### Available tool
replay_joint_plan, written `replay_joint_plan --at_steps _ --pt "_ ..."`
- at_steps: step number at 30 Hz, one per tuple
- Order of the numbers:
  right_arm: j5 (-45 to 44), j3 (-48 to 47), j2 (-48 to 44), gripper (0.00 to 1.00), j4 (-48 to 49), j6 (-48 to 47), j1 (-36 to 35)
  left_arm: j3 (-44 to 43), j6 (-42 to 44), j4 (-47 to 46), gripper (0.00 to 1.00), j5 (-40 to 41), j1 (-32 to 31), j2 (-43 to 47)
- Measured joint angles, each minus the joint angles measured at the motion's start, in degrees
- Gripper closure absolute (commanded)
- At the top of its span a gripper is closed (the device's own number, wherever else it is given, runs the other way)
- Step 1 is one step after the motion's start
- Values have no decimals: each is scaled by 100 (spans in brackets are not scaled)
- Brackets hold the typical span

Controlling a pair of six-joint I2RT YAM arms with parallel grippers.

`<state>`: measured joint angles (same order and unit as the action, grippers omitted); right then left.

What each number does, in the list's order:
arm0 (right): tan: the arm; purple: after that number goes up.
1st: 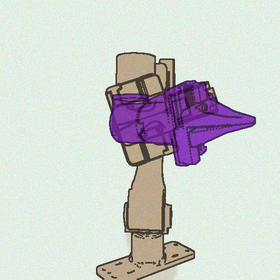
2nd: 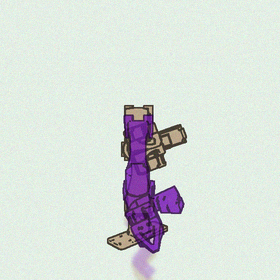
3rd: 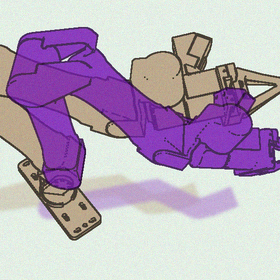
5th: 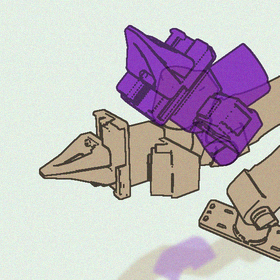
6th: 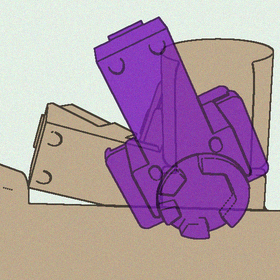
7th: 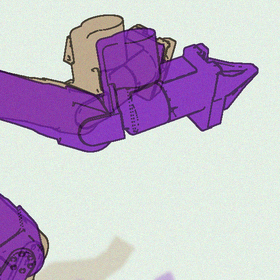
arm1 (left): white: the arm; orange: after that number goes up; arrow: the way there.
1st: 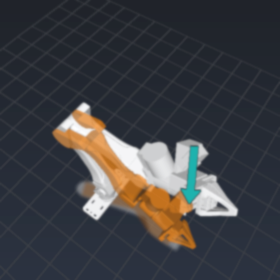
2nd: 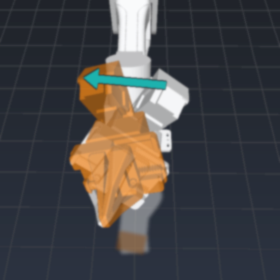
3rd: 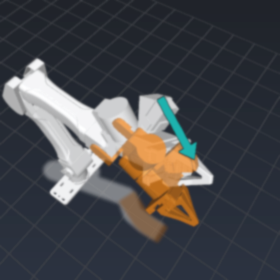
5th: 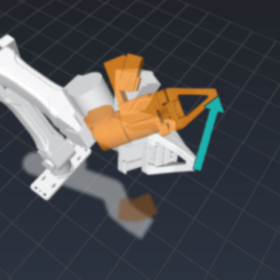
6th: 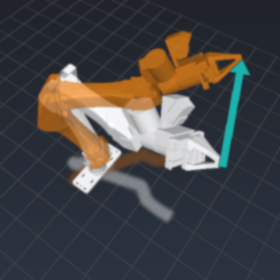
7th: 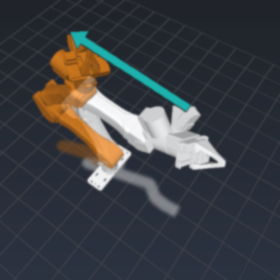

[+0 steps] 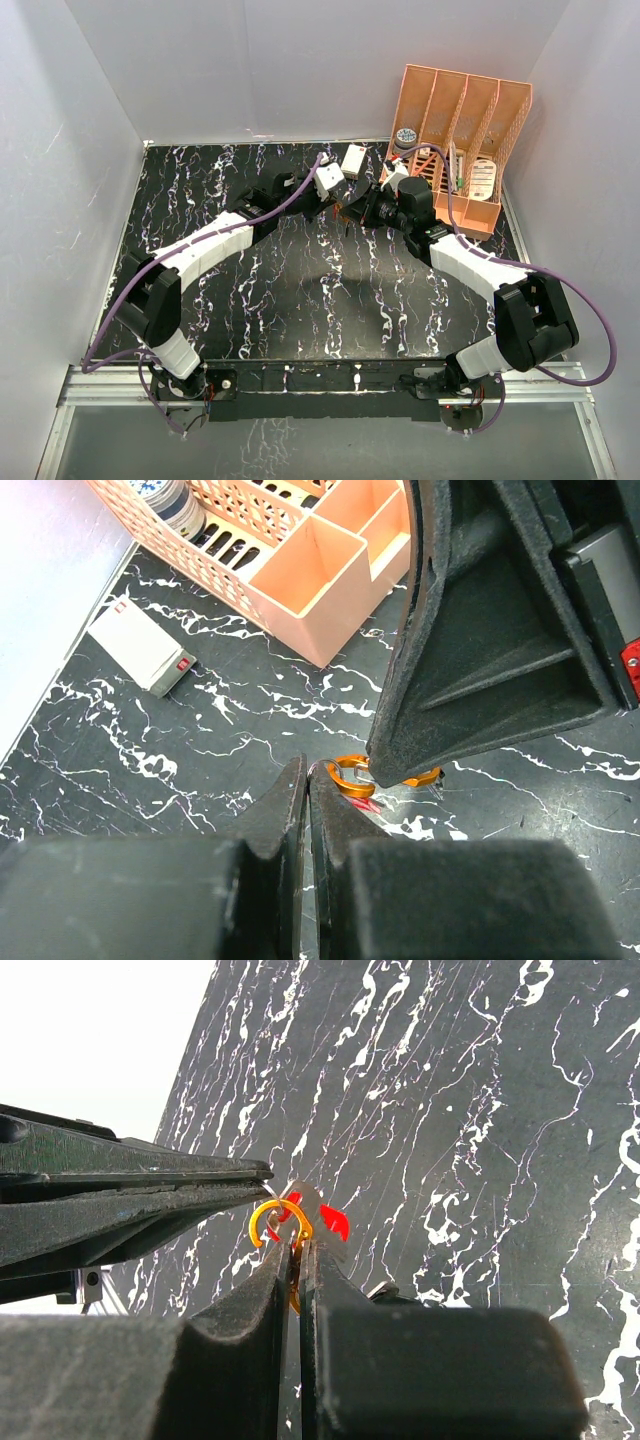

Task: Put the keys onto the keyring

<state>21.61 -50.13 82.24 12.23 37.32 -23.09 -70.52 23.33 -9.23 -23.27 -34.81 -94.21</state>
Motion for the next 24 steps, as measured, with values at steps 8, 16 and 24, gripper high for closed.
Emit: replay_joint_plan --at_steps 8,16,24 --pt "85 0 -7 100 7 2 0 -31 -33 4 79 229 33 -26" --pt "105 0 -15 100 20 2 -2 -48 -42 15 76 483 133 -26" --pt "105 0 -15 100 22 2 -2 -105 -107 13 69 835 131 -26"
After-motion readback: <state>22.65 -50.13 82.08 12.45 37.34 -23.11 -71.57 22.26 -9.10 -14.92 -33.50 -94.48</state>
